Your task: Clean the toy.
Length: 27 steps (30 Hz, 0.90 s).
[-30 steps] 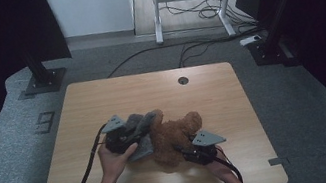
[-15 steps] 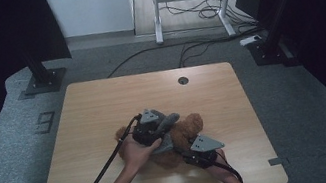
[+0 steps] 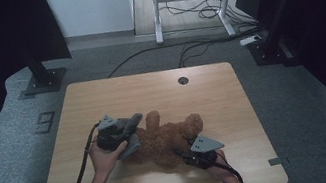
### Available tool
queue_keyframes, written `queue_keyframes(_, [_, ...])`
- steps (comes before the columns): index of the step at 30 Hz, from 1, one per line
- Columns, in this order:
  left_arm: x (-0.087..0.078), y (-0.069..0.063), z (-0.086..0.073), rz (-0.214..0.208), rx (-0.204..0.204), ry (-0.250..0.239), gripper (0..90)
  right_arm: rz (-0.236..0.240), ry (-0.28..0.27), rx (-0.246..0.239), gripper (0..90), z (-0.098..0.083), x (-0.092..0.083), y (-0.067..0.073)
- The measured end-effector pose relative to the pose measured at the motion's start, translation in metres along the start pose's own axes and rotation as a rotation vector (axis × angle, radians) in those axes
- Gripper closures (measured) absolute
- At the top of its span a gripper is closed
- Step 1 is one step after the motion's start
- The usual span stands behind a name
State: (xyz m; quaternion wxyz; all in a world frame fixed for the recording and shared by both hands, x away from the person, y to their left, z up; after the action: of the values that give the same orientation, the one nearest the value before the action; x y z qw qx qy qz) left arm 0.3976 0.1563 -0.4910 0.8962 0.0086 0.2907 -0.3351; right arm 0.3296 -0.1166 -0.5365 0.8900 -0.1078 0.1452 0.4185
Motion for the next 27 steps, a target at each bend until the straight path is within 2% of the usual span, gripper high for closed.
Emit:
queue_keyframes(3, [-0.007, 0.009, -0.007, 0.032, -0.007, -0.003, 75.3, 0.005, 0.002, 0.0, 59.8, 0.0, 0.0, 0.0])
queue_keyframes(6, [-0.012, 0.015, -0.01, 0.043, -0.021, 0.002, 75.3, 0.01, -0.001, 0.004, 59.8, -0.001, -0.001, 0.0])
queue_keyframes(9, [-0.016, 0.011, -0.004, 0.034, -0.02, -0.009, 75.5, 0.013, -0.001, 0.006, 59.9, -0.001, -0.001, 0.0])
queue_keyframes(11, [-0.018, 0.001, 0.004, 0.014, -0.004, -0.03, 75.5, 0.017, 0.0, 0.012, 59.9, -0.002, -0.002, -0.002])
queue_keyframes(15, [-0.008, -0.039, 0.026, -0.068, 0.06, -0.048, 75.4, 0.023, -0.005, 0.021, 59.9, -0.003, -0.002, -0.003])
queue_keyframes(16, [-0.006, -0.044, 0.028, -0.077, 0.064, -0.046, 75.4, 0.022, -0.008, 0.02, 59.9, -0.003, -0.002, -0.003])
queue_keyframes(19, [0.013, -0.071, 0.042, -0.12, 0.11, -0.028, 75.4, 0.019, -0.008, 0.008, 59.9, -0.003, -0.002, -0.002])
queue_keyframes(22, [0.03, -0.095, 0.047, -0.151, 0.144, -0.032, 75.4, 0.011, -0.005, -0.005, 59.9, -0.003, -0.002, -0.001])
queue_keyframes(25, [0.044, -0.111, 0.049, -0.147, 0.176, -0.032, 75.3, 0.01, -0.003, -0.012, 60.0, -0.003, -0.002, 0.0])
queue_keyframes(27, [0.056, -0.116, 0.048, -0.143, 0.188, 0.001, 75.3, 0.009, -0.001, -0.014, 59.9, -0.003, -0.002, 0.0])
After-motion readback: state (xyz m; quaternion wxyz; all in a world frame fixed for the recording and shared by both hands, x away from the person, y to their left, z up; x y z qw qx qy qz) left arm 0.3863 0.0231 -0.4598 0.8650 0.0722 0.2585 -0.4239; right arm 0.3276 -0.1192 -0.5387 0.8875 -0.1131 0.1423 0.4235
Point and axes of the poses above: each handheld gripper's, and its own axes: x roughly forward along the jaws, z roughly out of its top, y roughly to its left, the point moved 4 cm from there along x, roughly forward along the jaws, and after that the axes turned 2 degrees about z, right-handed, at the moved point
